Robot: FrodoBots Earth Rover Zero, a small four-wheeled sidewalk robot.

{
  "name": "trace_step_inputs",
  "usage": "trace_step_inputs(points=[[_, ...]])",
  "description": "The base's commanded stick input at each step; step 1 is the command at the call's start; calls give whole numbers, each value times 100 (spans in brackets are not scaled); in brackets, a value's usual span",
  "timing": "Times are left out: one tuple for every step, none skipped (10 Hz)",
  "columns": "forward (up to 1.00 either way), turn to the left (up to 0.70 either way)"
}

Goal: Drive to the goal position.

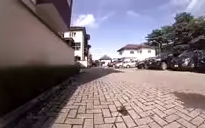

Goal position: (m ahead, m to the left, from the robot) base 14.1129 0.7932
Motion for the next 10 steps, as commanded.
trace_step_inputs(points=[[69, 3], [69, 3], [69, 3], [69, 3], [69, 3], [69, 3], [69, 3], [69, 3], [69, 3], [69, 3]])
